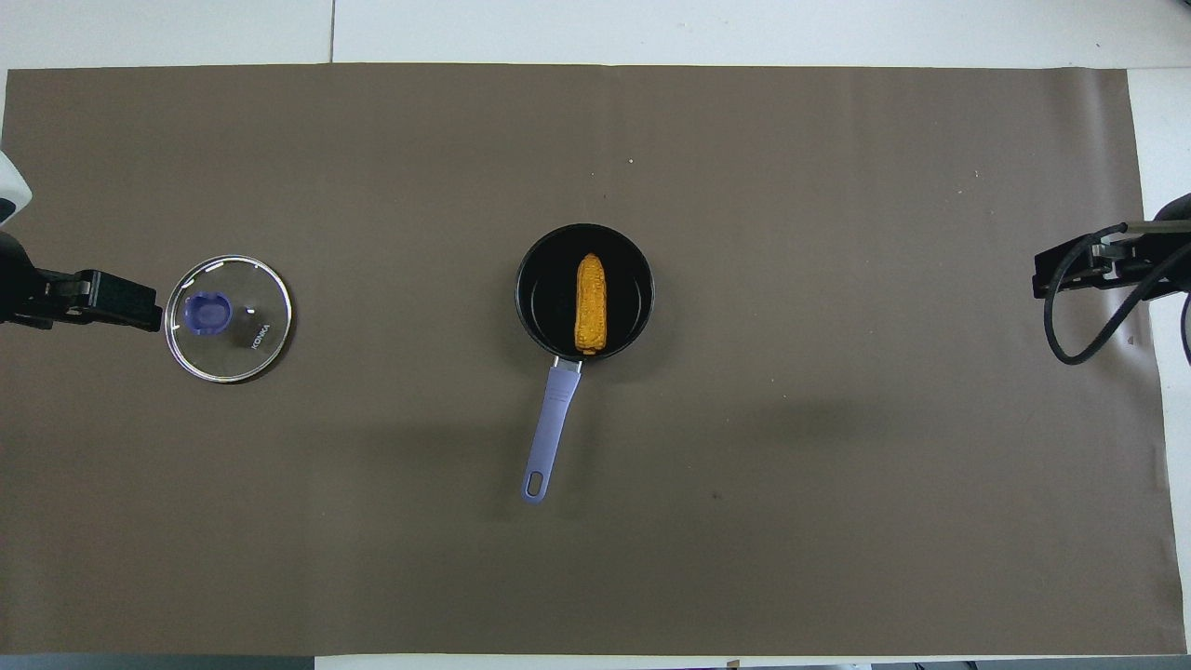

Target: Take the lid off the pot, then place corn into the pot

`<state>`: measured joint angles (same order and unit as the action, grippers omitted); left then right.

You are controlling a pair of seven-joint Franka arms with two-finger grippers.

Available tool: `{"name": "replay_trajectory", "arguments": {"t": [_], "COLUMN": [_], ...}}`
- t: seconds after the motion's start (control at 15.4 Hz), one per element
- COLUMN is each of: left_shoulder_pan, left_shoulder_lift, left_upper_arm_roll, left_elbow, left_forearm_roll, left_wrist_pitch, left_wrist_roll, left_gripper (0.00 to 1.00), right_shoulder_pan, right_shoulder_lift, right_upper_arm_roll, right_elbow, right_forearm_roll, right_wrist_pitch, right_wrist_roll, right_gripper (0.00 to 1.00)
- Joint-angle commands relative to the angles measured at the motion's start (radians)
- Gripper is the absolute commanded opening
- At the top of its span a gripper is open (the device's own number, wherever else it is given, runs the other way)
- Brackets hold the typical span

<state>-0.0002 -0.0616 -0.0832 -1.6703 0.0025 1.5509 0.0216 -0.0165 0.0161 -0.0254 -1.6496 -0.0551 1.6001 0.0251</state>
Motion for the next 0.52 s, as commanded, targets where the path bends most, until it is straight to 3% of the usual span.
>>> {"name": "replay_trajectory", "arguments": {"t": [0.0,0.45], "left_shoulder_pan": [-0.012,-0.003], "left_shoulder_lift": [-0.018,-0.021], "left_upper_arm_roll": [0.008,0.008], "left_elbow": [-0.022,-0.028], "left_forearm_roll": [-0.013,-0.013], "left_wrist_pitch": [0.003,-0.006], "left_wrist_roll": [-0.011,-0.006], "left_gripper": [1.00,1.00], "right_shoulder_pan": [-0.019,-0.017], "right_shoulder_lift": [-0.008,-0.015], "right_upper_arm_roll": [0.010,0.010], "right_elbow": [-0.001,0.028], "right_forearm_roll": [0.032,0.035], "right_wrist_pitch": [0.005,-0.049], "right_wrist_roll": [-0.024,-0.027], "right_gripper": [1.00,1.00]}}
